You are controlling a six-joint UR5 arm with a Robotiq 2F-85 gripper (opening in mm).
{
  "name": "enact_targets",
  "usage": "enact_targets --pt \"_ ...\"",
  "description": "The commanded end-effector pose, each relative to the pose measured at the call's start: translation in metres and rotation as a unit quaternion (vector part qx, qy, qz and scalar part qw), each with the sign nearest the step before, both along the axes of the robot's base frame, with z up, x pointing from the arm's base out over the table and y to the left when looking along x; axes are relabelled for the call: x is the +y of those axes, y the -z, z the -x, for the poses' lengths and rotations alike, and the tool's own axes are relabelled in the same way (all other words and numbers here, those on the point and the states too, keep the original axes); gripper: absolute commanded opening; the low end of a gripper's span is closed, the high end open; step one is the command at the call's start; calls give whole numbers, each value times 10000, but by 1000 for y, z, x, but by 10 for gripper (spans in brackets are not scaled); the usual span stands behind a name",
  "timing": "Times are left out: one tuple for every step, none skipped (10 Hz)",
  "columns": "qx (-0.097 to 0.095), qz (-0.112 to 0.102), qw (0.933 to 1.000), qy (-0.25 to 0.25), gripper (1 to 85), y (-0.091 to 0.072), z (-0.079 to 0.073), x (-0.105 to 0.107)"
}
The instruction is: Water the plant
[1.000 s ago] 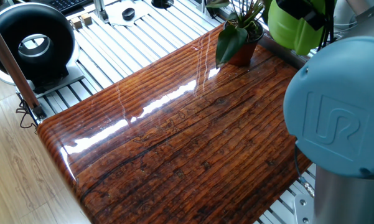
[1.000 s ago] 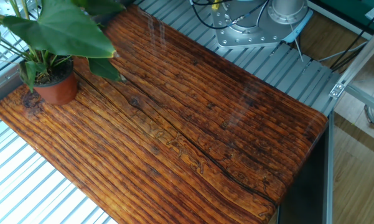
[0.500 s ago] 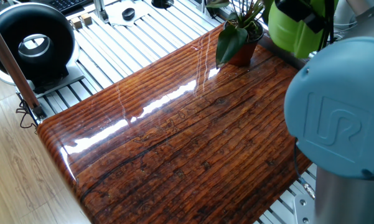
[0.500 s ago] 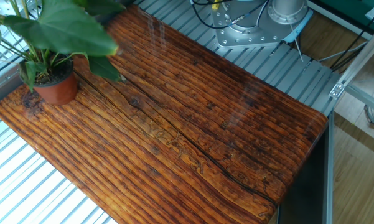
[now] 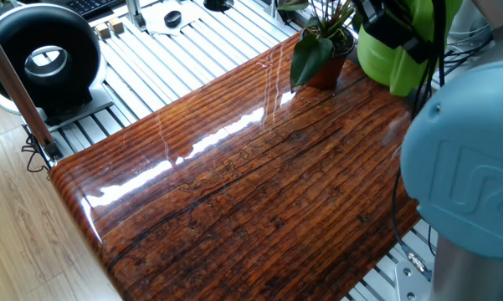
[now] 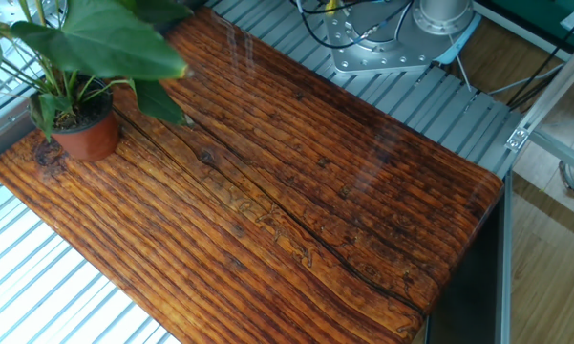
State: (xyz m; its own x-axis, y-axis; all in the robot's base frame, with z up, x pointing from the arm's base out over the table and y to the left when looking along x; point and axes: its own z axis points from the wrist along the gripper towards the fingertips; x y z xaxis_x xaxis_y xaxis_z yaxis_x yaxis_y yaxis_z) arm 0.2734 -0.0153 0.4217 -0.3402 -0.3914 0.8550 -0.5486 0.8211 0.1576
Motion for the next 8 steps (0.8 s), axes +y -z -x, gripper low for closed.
enact_targets --pt "-13 -19 9999 -167 13 1 0 -3" --pt "23 -90 9997 -209 13 1 0 -3" --pt "22 -90 9995 -287 13 1 -2 -6" --pt "-148 103 9993 -336 13 3 -8 -12" --pt "-245 139 9991 -331 13 6 -10 -13" --pt "-287 78 9989 -366 13 9 -12 -13" --pt "-391 55 9985 -375 13 13 -16 -12" --pt "-484 29 9981 -385 13 17 -19 -12"
